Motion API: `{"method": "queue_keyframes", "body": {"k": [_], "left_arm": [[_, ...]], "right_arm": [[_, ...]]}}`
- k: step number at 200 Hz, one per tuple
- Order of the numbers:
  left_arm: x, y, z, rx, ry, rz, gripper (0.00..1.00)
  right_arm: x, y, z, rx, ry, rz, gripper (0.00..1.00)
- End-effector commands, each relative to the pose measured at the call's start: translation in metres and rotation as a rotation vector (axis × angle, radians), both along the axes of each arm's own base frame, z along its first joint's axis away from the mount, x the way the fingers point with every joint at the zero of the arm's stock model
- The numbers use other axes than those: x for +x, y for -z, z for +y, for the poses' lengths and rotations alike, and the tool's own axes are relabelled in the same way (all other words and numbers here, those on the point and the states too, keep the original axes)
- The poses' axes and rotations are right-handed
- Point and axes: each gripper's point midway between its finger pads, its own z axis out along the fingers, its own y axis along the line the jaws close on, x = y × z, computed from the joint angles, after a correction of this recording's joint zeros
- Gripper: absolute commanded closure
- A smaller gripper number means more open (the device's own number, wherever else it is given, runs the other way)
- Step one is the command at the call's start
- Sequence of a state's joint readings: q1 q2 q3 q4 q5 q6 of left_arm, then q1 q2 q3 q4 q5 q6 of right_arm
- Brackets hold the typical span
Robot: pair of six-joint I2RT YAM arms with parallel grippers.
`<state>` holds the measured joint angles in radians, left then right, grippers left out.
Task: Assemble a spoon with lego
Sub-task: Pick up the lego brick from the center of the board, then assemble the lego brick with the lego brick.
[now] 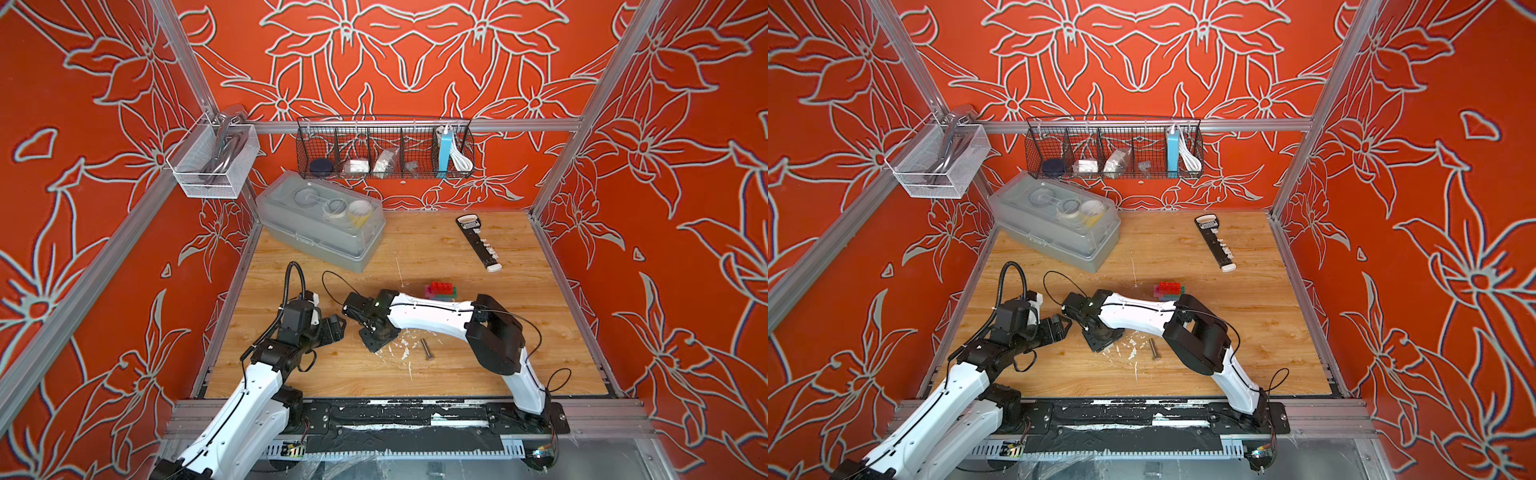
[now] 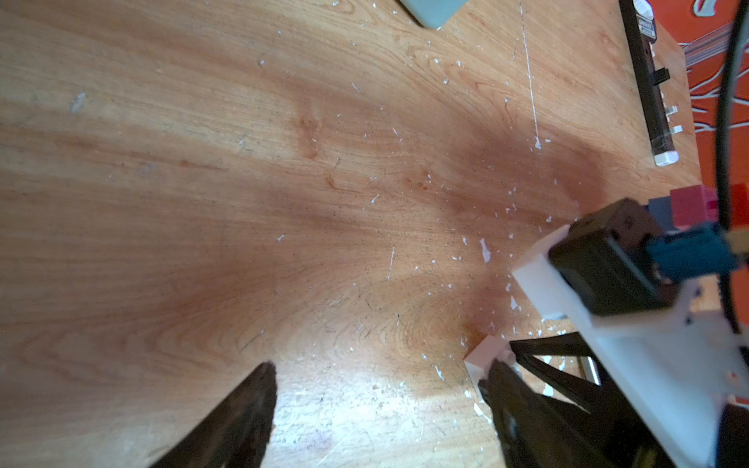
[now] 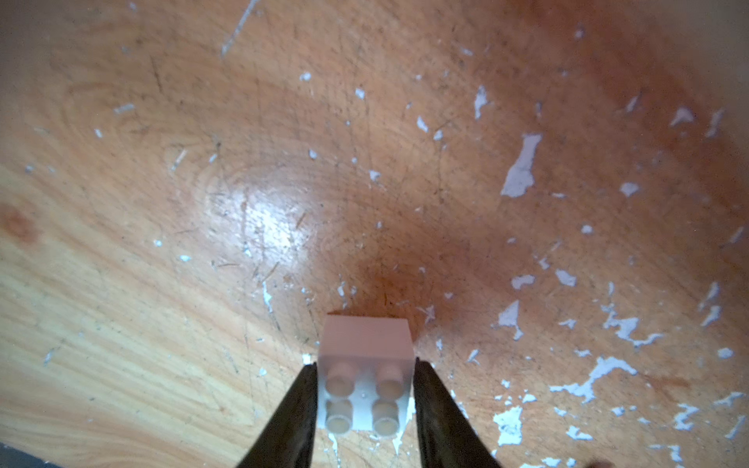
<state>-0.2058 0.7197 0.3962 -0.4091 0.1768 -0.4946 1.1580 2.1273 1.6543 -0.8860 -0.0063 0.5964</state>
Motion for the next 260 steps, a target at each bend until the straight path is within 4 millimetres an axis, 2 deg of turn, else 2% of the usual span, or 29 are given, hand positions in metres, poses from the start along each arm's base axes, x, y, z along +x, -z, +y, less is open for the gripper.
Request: {"method": "queue_keyframes", "body": {"k": [1, 15, 38, 54, 79, 91, 95, 121, 133, 155, 166, 185, 211, 218, 260], "left_arm": [[0.004, -0.01, -0.001, 0.006, 0.008, -0.033, 0.19], [0.004, -0.011, -0.002, 0.008, 0.012, -0.035, 0.19], [0.003, -0.011, -0.003, 0.009, 0.024, -0.038, 0.19], [0.003, -0.012, -0.006, 0.011, 0.039, -0.04, 0.19], [0.003, -0.013, -0.013, 0.003, 0.083, -0.046, 0.19], [0.003, -0.013, -0.018, -0.002, 0.108, -0.048, 0.19], [0.003, -0.013, -0.02, -0.003, 0.118, -0.05, 0.19], [0.004, -0.017, -0.033, -0.001, 0.185, -0.078, 0.19], [0.006, -0.021, -0.042, 0.002, 0.227, -0.104, 0.19], [0.007, -0.023, -0.061, -0.008, 0.304, -0.126, 0.19], [0.008, -0.023, -0.072, -0.012, 0.349, -0.132, 0.19], [0.007, -0.021, -0.092, -0.007, 0.427, -0.141, 0.19], [0.005, -0.022, -0.115, 0.006, 0.51, -0.164, 0.19], [0.005, -0.014, -0.119, 0.018, 0.519, -0.141, 0.19], [0.007, -0.011, -0.128, 0.024, 0.539, -0.14, 0.19]], "right_arm": [[-0.008, 0.003, -0.006, -0.026, -0.011, 0.022, 0.6], [-0.008, 0.003, -0.006, -0.028, -0.019, 0.024, 0.64], [-0.008, -0.008, -0.006, -0.013, -0.049, 0.009, 0.79], [-0.006, -0.027, -0.012, -0.007, -0.107, -0.019, 0.87], [0.003, -0.076, -0.032, 0.018, -0.222, -0.078, 0.99], [0.018, -0.104, -0.049, 0.028, -0.25, -0.133, 1.0], [0.02, -0.112, -0.061, 0.013, -0.267, -0.128, 1.0], [0.041, -0.161, -0.108, 0.085, -0.4, -0.131, 1.0], [0.041, -0.177, -0.124, 0.139, -0.528, -0.119, 1.0], [0.057, -0.198, -0.156, 0.043, -0.771, -0.268, 1.0], [0.059, -0.201, -0.164, 0.045, -0.904, -0.284, 1.0], [0.072, -0.194, -0.174, -0.018, -1.05, -0.246, 1.0], [0.09, -0.184, -0.185, -0.034, -1.043, -0.087, 1.0], [0.095, -0.179, -0.188, -0.039, -1.032, -0.061, 1.0], [0.115, -0.167, -0.189, -0.06, -0.983, -0.099, 1.0]]}}
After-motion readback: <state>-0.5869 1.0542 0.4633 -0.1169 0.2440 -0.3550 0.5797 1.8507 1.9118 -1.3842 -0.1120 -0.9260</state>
